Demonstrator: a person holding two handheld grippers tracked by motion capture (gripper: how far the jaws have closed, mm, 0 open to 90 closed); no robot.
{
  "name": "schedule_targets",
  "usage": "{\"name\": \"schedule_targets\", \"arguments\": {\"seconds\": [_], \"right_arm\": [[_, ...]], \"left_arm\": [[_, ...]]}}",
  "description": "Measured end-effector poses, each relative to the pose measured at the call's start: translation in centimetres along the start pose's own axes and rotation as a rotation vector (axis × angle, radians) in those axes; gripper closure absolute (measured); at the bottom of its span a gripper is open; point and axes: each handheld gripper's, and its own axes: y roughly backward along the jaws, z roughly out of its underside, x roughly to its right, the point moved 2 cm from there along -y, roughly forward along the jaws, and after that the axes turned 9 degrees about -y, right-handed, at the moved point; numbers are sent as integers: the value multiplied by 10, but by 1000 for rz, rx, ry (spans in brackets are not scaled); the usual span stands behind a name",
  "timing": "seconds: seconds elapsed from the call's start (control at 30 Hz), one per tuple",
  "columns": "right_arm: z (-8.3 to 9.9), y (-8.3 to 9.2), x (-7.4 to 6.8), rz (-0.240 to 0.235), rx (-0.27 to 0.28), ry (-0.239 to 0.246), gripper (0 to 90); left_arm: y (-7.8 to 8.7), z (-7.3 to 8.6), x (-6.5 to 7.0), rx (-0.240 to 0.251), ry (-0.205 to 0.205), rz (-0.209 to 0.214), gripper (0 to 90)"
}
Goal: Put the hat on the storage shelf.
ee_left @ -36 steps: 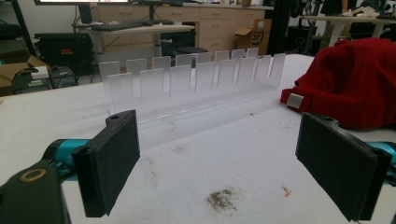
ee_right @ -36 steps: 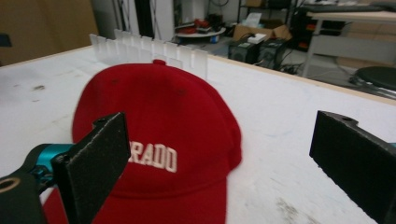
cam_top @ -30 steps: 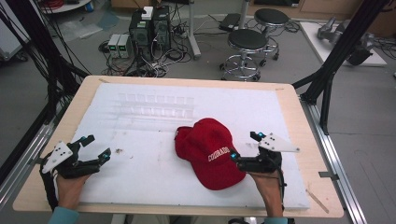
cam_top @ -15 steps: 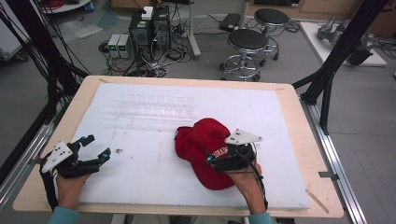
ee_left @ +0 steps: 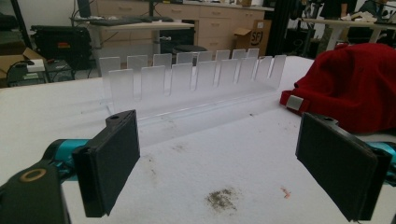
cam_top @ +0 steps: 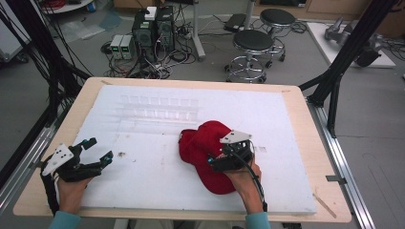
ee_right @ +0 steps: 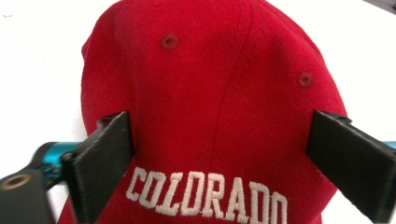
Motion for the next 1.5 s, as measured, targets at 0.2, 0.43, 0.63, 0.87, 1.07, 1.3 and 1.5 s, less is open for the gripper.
{"name": "schedule_targets", "arguments": {"seconds": [0.2,0.43,0.63,0.87,1.07,1.3,1.5], "right_arm": [[1,-3,3,-54,-23,-54,335],[1,-5,1,-91,-61,-69,584],[2,-5,-1,-112,-77,-67,772],[2,-2,0,-133,-59,-94,859],[-2,6,-4,-139,9,-77,863],[-14,19,-12,-136,111,-36,865],[-25,28,-20,-134,187,-10,865]], "left_arm": [[0,0,0,0,-1,1,139],[0,0,0,-2,1,1,139],[0,0,0,-3,-1,1,139],[0,0,0,-3,-2,3,139],[-1,0,0,-2,5,3,139],[-1,0,-2,-9,17,12,139],[-3,-1,-2,-22,23,28,136]]}}
